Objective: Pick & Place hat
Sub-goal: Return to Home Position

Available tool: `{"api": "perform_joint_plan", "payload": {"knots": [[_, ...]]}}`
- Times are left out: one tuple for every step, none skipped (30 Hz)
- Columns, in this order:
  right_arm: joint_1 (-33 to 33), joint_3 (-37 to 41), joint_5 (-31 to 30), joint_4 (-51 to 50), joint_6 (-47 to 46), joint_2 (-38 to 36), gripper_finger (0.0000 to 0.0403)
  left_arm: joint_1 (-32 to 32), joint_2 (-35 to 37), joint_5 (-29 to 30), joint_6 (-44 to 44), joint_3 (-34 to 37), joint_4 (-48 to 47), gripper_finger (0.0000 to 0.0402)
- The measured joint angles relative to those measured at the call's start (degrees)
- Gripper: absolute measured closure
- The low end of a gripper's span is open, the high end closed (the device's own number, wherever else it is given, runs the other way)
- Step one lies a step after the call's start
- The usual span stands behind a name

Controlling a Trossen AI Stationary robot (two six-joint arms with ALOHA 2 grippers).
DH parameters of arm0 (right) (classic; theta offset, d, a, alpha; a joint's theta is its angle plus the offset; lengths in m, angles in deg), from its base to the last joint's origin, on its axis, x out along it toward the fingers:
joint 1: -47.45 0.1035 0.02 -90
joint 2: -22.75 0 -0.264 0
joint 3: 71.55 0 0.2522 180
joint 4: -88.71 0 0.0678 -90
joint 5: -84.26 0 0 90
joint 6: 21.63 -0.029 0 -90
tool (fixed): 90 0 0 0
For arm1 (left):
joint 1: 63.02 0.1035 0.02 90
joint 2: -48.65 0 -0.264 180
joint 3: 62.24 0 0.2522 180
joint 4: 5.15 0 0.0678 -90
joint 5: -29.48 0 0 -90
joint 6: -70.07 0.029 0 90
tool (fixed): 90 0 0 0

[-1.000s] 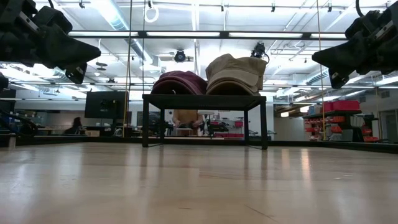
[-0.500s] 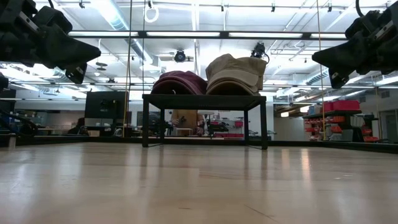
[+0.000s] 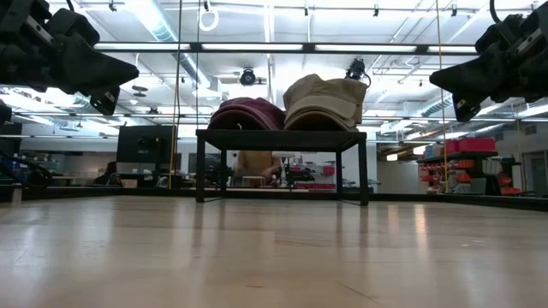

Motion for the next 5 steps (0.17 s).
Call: {"api": "perform_joint_plan", "payload": {"knots": [[0.0,0.0,0.0,0.0,0.0,0.0,0.0374,0.0,0.0,0.0,0.0,0.0,0.0,0.0362],[0.0,0.0,0.0,0.0,0.0,0.0,0.0374,0.0,0.0,0.0,0.0,0.0,0.0,0.0362],[0.0,0.0,0.0,0.0,0.0,0.0,0.0374,0.0,0.0,0.0,0.0,0.0,0.0,0.0362],[0.0,0.0,0.0,0.0,0.0,0.0,0.0374,0.0,0.0,0.0,0.0,0.0,0.0,0.0362],[0.0,0.0,0.0,0.0,0.0,0.0,0.0374,0.0,0.0,0.0,0.0,0.0,0.0,0.0362]]}}
